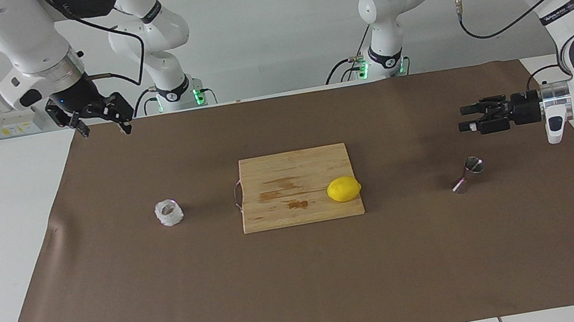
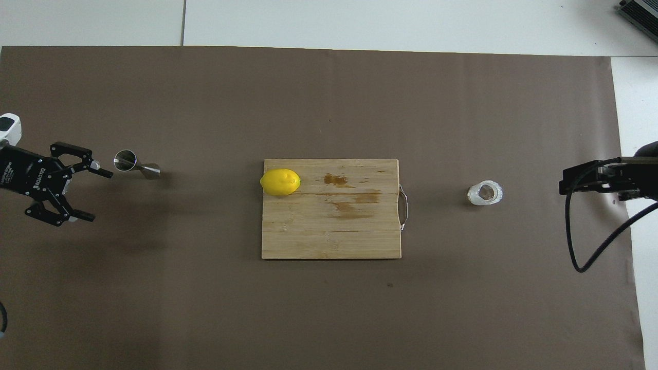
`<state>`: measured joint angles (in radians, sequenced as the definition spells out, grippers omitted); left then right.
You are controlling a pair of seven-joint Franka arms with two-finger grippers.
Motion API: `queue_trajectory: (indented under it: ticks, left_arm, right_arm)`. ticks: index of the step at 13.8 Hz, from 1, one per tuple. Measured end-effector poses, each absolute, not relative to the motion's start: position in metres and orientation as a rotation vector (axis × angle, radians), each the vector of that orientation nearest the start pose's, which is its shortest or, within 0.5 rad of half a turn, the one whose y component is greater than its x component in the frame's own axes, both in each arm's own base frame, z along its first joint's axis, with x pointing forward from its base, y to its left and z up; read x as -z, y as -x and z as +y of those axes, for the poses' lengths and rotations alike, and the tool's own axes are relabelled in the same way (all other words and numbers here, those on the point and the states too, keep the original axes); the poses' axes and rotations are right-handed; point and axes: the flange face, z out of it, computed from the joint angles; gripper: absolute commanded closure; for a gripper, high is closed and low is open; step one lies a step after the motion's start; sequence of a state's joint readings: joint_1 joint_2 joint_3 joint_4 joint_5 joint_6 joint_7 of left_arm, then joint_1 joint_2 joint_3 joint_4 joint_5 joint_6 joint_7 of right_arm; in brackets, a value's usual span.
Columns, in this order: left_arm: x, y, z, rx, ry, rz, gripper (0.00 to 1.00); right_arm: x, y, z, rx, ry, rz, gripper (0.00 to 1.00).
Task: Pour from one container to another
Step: 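Reach the left gripper toward the small steel cup, then close the left gripper around the steel cup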
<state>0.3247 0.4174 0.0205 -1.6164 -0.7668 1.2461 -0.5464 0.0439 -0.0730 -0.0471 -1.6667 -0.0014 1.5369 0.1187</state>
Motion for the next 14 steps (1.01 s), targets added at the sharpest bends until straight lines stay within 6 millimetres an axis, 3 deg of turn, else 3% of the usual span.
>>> queue_trajectory:
  ticks: [4, 11, 14]
  left_arm:
    - [-0.38, -0.587, 0.116, 1.086, -1.918, 1.268, 0.0]
    - [-0.386, -0.593, 0.121, 1.08, -1.776, 1.294, 0.0]
    - [-0.369, -0.594, 0.121, 1.12, -1.741, 1.303, 0.0]
  right_arm:
    - [-0.616, -0.527, -0.003, -0.089, 3.136, 0.191, 0.0]
    - [-0.616, -0.527, -0.003, -0.089, 3.136, 0.191, 0.0]
    - [-0.616, -0.527, -0.003, -0.089, 3.136, 0.191, 0.0]
